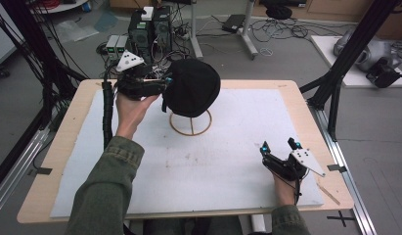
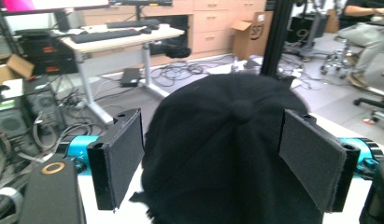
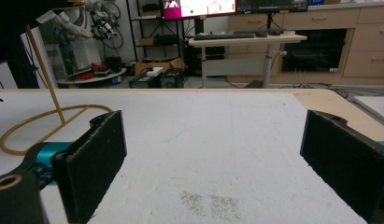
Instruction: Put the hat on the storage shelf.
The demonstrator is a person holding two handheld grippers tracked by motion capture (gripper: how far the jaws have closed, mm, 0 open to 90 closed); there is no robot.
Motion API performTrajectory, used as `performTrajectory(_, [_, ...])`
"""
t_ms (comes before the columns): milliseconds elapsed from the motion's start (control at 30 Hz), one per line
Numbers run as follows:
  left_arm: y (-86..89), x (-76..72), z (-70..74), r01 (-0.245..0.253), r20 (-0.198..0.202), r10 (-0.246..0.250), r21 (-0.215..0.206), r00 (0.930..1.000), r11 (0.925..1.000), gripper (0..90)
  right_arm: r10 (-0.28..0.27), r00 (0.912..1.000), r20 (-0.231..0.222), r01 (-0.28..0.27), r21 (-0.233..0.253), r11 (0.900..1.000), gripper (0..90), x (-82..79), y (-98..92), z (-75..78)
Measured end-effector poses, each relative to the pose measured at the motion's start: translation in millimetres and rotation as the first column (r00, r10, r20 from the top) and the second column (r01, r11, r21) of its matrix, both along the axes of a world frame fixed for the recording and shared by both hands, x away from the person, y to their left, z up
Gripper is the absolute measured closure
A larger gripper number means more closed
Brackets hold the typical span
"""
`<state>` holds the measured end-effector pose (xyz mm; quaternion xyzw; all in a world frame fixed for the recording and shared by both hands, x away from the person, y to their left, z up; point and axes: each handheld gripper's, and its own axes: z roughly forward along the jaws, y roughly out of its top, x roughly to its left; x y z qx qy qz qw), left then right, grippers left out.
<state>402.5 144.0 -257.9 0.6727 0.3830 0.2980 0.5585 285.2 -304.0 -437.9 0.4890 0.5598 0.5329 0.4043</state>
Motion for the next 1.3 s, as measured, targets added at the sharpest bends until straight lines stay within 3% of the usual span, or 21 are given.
performTrajectory(200, [20.0, -9.8, -11.0, -0.053, 0.022, 0.054, -0.022, 0.9983, 0.9983, 20.8, -0.005, 0.9999, -0.01, 0.005, 0.002, 1.0, 6.2, 0.5, 1.1, -0.3])
performTrajectory(367, [30.7, -20.0, -16.7, -0.068, 0.04, 0.07, -0.029, 0.9968, 0.9972, 20.1, -0.006, 1.0, -0.008, 0.006, -0.004, 1.0, 6.2, 0.9, 1.6, -1.1])
performTrajectory(500, [39.0, -30.5, -20.1, -0.087, 0.076, 0.09, -0.039, 0.9931, 0.9955, 20.1, -0.012, 0.9999, -0.01, 0.012, -0.006, 1.0, 6.3, 1.4, 2.0, -1.3])
performTrajectory(667, [47.8, -46.1, -26.2, -0.118, 0.123, 0.123, -0.043, 0.9848, 0.9921, 20.2, -0.016, 0.9998, -0.013, 0.016, -0.008, 1.0, 6.3, 2.0, 2.2, -1.5])
performTrajectory(767, [53.8, -54.0, -30.1, -0.116, 0.134, 0.125, -0.072, 0.983, 0.9906, 20.1, -0.017, 0.9998, -0.011, 0.017, -0.009, 1.0, 6.2, 1.8, 3.3, -1.6])
performTrajectory(833, [55.8, -60.3, -32.7, -0.125, 0.157, 0.136, -0.08, 0.9782, 0.9889, 20.3, -0.016, 0.9998, -0.011, 0.016, -0.006, 1.0, 6.2, 1.5, 4.1, -1.7])
performTrajectory(1067, [64.5, -72.1, -42.4, -0.149, 0.174, 0.161, -0.077, 0.9715, 0.9858, 20.1, -0.017, 0.9998, -0.01, 0.017, -0.008, 1.0, 6.2, 1.3, 5.2, -2.1])
performTrajectory(1300, [74.8, -83.0, -58.4, -0.202, 0.182, 0.218, -0.102, 0.9588, 0.9741, 19.8, -0.026, 0.9996, 0.008, 0.026, -0.007, 1.0, 6.2, 1.0, 4.0, -2.2])
